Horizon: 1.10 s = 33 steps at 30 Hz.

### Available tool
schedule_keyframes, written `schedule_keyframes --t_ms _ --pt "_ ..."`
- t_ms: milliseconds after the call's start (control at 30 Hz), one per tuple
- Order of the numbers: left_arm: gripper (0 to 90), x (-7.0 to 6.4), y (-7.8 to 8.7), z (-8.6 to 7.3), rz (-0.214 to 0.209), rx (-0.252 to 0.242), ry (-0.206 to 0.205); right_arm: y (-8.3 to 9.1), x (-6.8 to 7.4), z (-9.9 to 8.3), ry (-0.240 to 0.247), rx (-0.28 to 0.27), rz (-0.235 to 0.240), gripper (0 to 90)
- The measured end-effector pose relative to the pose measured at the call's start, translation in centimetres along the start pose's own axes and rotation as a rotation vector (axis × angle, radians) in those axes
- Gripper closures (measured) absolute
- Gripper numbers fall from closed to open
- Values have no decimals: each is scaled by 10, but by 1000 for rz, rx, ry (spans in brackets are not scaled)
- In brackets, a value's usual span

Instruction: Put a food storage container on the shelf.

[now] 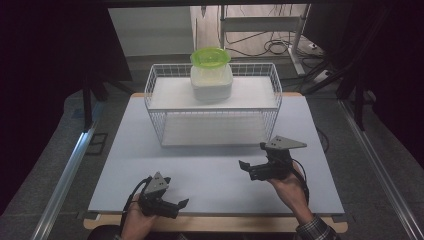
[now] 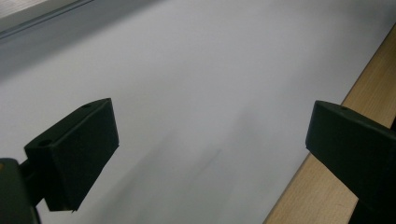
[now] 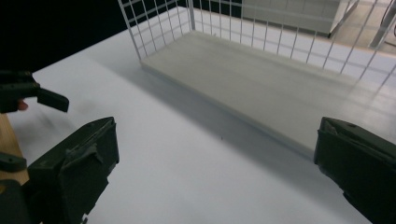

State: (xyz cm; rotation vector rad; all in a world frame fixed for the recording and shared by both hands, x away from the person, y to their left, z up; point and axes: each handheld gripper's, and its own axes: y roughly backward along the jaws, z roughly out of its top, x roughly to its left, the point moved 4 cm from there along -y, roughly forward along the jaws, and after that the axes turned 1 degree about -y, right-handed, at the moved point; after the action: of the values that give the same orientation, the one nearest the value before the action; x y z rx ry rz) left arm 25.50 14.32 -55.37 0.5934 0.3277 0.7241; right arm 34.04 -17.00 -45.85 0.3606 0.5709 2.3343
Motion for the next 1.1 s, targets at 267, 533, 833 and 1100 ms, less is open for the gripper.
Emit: schedule_keyframes --t_ms 267,533,833,1100 --pt "22 0 0 0 -1 -8 1 5 -4 -20 -13 16 -21 1" --pt "22 0 0 0 -2 -12 12 8 -3 -39 6 50 -45 1" --pt "23 -1 -4 -2 39 26 -17 6 -6 -64 31 133 -86 1" --pt "25 0 -5 -3 59 43 -10 3 -7 -79 3 190 -77 1"
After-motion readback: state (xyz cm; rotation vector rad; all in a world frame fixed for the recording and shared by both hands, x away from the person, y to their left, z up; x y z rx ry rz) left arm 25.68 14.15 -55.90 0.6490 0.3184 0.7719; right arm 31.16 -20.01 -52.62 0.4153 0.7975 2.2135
